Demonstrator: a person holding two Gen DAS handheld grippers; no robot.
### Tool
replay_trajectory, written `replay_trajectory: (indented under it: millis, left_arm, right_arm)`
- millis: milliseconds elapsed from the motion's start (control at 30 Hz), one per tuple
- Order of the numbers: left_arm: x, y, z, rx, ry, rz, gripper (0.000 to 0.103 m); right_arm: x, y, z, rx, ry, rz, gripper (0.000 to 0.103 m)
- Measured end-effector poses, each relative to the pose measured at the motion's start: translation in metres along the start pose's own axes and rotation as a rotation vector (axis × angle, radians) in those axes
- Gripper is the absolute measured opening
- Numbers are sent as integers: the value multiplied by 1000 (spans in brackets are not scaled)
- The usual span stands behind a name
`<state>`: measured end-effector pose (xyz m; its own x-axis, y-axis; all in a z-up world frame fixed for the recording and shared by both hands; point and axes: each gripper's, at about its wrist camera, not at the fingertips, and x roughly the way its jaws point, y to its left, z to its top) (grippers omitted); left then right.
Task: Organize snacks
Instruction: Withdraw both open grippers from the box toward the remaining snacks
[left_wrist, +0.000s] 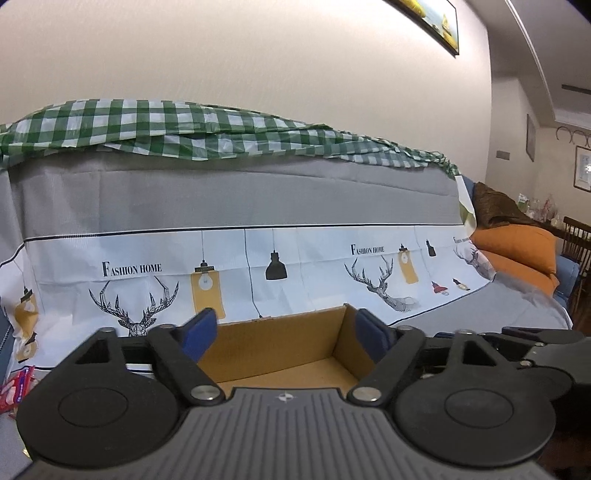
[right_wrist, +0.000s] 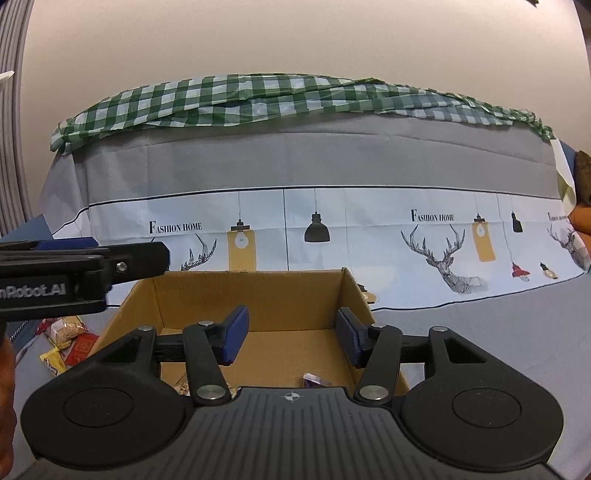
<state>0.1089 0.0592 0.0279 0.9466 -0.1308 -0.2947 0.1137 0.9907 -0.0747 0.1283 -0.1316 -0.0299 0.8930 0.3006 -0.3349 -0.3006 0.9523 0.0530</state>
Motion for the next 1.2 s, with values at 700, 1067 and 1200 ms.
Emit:
replay_trajectory:
  millis: [700, 1067, 1200]
  left_arm:
    - [-65, 146, -49, 8, 280, 217, 26]
    - [-72, 227, -51, -275, 293, 394, 25]
    - [-68, 236, -49, -314, 292, 418, 25]
  right_arm:
    - [-25, 89, -6, 8, -86, 249, 24]
    - [-23, 184, -29, -84, -21, 476, 24]
    - [-15, 214, -40, -101, 17, 510, 24]
